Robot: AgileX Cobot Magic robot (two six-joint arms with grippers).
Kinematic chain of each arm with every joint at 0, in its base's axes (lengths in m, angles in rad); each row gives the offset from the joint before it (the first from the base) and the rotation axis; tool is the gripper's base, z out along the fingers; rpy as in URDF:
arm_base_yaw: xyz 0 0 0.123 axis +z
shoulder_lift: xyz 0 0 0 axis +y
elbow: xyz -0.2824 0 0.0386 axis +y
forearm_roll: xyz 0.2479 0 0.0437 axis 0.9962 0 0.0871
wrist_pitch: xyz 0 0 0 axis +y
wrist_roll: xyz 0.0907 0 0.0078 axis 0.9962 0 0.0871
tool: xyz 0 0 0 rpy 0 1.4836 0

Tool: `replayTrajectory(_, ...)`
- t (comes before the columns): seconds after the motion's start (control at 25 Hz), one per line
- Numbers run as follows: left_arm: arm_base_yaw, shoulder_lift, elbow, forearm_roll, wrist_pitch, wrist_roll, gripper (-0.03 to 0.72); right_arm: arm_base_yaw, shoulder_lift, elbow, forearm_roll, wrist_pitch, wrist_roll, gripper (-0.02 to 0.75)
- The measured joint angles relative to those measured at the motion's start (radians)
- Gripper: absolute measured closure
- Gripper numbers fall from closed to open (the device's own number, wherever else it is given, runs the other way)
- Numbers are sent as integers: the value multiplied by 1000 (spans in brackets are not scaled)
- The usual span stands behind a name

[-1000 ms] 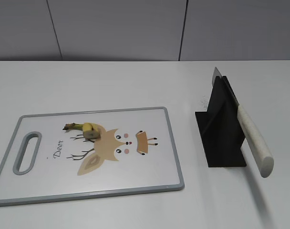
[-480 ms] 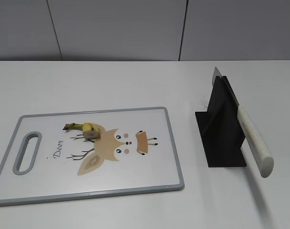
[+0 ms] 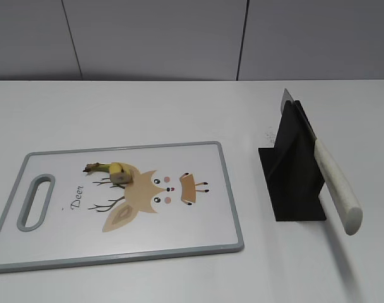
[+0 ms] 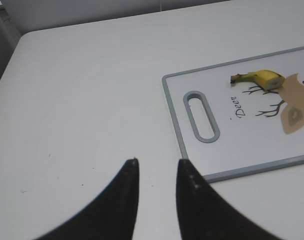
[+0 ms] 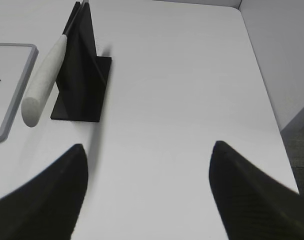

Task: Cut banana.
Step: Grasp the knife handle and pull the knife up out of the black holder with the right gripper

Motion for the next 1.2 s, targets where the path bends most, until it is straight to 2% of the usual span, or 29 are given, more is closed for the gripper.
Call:
replayTrajectory(0.56,0,0,0,5,0,0,448,0,0,0,0,0,0,155)
replayTrajectory(0.8,0,0,0,118,-13,0,448,0,0,0,0,0,0,155)
replayTrajectory(1.2,0,0,0,105,-14,0,448,0,0,0,0,0,0,155)
